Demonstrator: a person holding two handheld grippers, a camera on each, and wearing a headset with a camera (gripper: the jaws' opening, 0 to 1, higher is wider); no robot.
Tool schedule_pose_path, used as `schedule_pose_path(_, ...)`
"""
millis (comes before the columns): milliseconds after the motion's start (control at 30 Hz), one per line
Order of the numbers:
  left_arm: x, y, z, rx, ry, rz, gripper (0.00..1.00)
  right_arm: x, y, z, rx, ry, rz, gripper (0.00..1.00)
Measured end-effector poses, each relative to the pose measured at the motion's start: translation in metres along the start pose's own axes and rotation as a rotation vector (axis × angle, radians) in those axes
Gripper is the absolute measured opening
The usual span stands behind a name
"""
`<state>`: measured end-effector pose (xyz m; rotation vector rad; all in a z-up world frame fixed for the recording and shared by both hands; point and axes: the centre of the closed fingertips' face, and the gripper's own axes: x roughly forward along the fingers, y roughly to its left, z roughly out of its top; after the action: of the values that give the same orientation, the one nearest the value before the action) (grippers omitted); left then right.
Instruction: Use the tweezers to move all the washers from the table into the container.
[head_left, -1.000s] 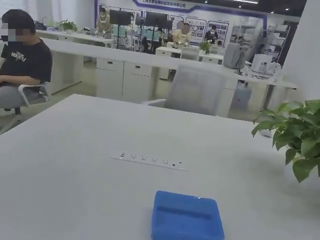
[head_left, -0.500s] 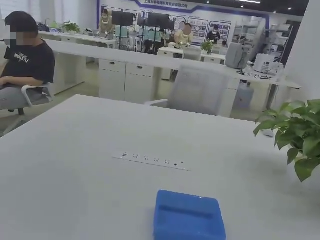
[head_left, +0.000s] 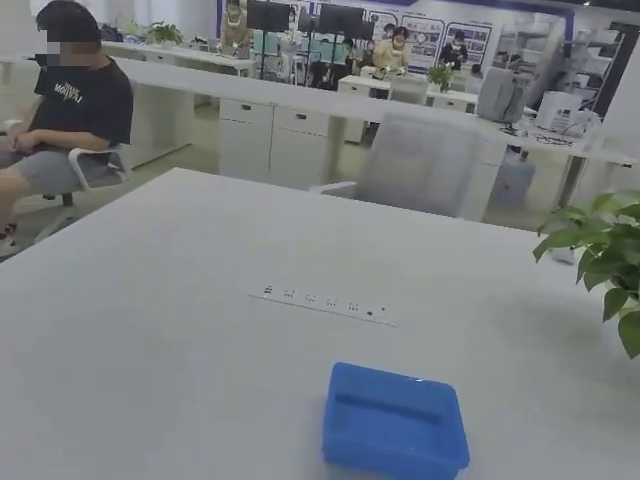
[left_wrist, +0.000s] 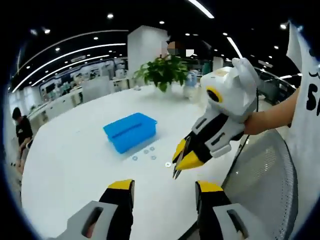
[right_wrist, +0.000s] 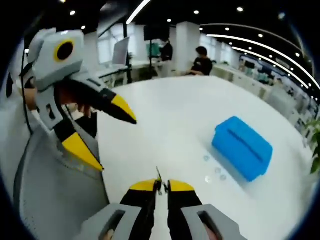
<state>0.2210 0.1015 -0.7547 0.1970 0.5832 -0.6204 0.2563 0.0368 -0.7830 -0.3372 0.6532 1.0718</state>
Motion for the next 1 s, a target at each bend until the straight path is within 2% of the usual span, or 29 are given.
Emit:
schedule_pose_path(33, -0.006, 0.008, -0.003, -0.013, -0.005, 0.039, 0.55, -0.001, -0.005, 0.007, 0.024, -0.015, 0.005, 0.04)
schedule_pose_path(100, -0.014, 0.021, -0.006, -0.048, -0.023, 0.118, 0.6, -0.002, -0.014, 0.017, 0.024, -0.037, -0.002, 0.04)
schedule_pose_path(200, -0.025, 0.038, -0.009, -0.122, -0.073, 0.23, 0.77, 0.001, -0.031, 0.032, 0.013, -0.053, -0.015, 0.04)
schedule_pose_path(267, -0.03, 0.051, -0.01, -0.118, -0.107, 0.317, 0.85, 0.006, -0.041, 0.038, 0.01, -0.055, -0.021, 0.04)
schedule_pose_path(333, -0.031, 0.055, -0.014, -0.113, -0.093, 0.352, 0.92, 0.012, -0.05, 0.04, -0.002, -0.047, -0.031, 0.04)
schedule_pose_path(400, -0.03, 0.059, -0.014, -0.089, -0.089, 0.387, 0.94, 0.019, -0.06, 0.042, -0.021, -0.037, -0.048, 0.04)
schedule_pose_path(467, -0.03, 0.061, -0.012, -0.069, -0.1, 0.408, 0.97, 0.026, -0.069, 0.044, -0.015, -0.035, -0.049, 0.04)
schedule_pose_path(533, -0.026, 0.06, -0.013, -0.096, -0.121, 0.379, 0.99, 0.034, -0.076, 0.043, -0.004, -0.024, -0.047, 0.05)
schedule_pose_path(567, -0.023, 0.058, -0.016, -0.131, -0.098, 0.357, 0.99, 0.038, -0.08, 0.043, 0.0, -0.017, -0.047, 0.05)
schedule_pose_path(800, -0.02, 0.057, -0.021, -0.095, -0.062, 0.359, 0.99, 0.057, -0.088, 0.038, 0.003, 0.018, -0.034, 0.05)
schedule_pose_path(867, -0.021, 0.059, -0.021, -0.092, -0.062, 0.367, 0.99, 0.061, -0.089, 0.038, 0.0, 0.024, -0.03, 0.05)
schedule_pose_path(1000, -0.024, 0.065, -0.02, -0.126, -0.076, 0.388, 0.99, 0.068, -0.089, 0.038, -0.001, 0.034, -0.023, 0.05)
